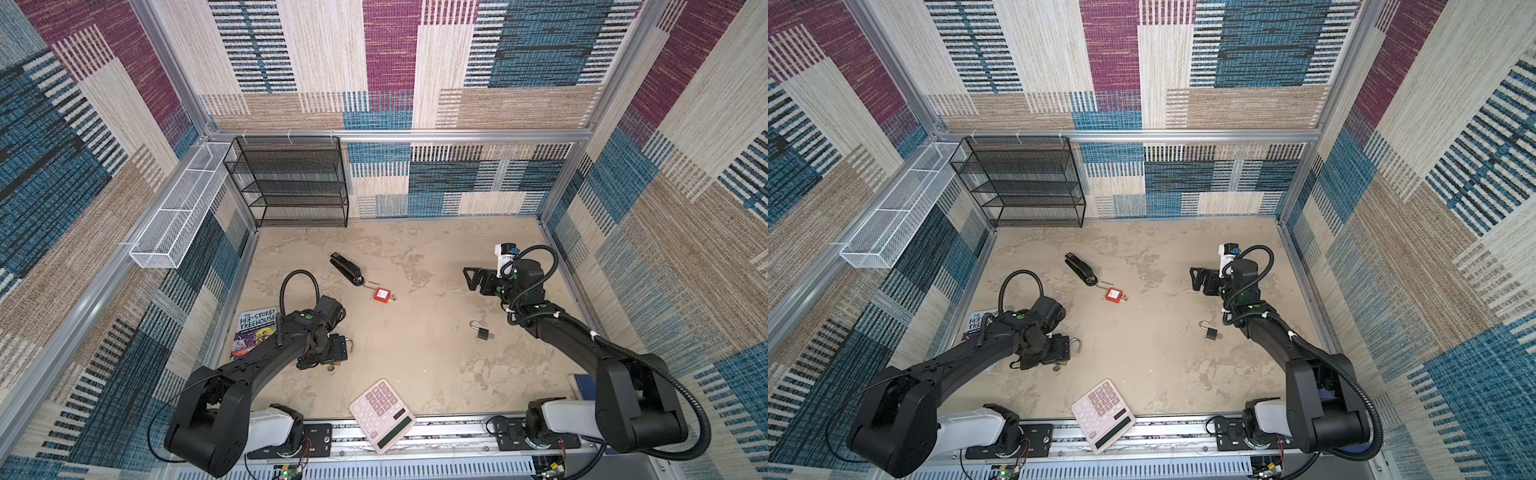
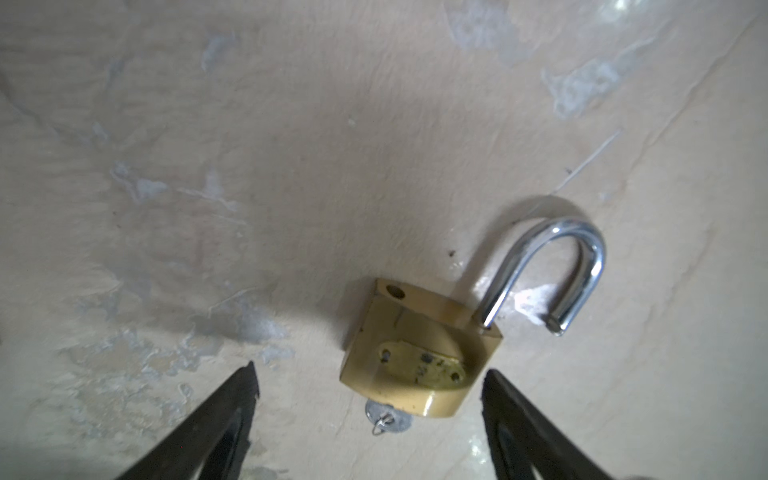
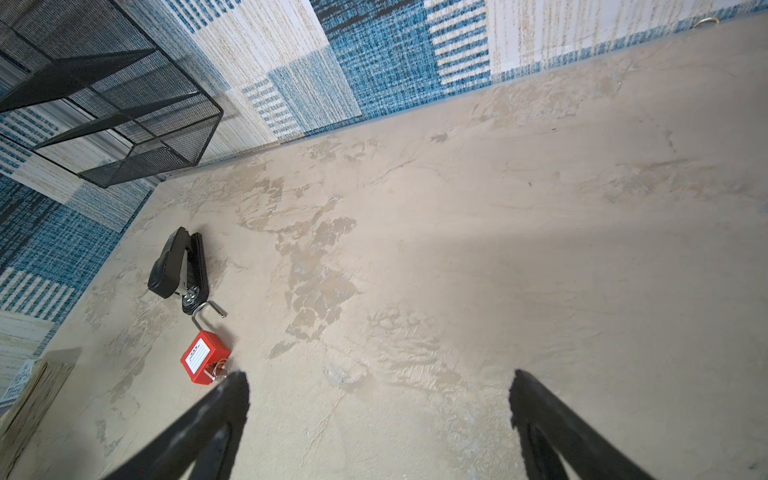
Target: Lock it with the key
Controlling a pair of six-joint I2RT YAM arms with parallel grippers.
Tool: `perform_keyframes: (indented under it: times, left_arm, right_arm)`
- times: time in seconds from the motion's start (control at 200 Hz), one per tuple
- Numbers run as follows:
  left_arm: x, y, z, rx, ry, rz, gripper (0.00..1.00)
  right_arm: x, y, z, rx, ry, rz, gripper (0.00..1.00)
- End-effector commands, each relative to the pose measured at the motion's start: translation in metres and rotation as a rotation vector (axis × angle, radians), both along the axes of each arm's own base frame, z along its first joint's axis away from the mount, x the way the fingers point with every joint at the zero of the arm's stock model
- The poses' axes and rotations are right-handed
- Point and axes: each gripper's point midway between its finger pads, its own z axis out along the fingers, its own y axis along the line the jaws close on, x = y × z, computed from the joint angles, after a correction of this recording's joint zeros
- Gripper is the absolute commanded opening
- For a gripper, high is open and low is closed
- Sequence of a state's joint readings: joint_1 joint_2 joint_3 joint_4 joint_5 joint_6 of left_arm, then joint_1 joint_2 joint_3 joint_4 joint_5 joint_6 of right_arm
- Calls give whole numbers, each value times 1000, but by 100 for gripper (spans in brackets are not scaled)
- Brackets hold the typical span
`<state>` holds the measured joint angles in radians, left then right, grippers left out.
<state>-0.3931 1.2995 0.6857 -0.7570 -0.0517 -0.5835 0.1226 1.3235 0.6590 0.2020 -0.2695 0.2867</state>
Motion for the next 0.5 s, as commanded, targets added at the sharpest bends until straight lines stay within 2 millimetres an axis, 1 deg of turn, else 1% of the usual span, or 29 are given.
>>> perform_keyframes:
  times: [0.0, 0.145, 0.316, 0.376, 0.496]
  left_arm:
    - [3, -5, -2, -22, 2, 6, 83]
    - [4, -12, -5, -50, 19, -21, 79]
    - [6, -18, -7, -68, 36, -36, 75]
    - [7, -18, -9, -65, 40, -29, 74]
    - [8, -16, -11, -50, 46, -31, 69]
  right_arm:
    - [3, 3, 3, 20, -6, 5, 99]
    - [4, 5, -2, 35, 14, 9, 99]
    - [5, 6, -4, 40, 24, 15, 99]
    - [5, 6, -5, 38, 26, 14, 99]
    - [5, 7, -5, 42, 30, 18, 99]
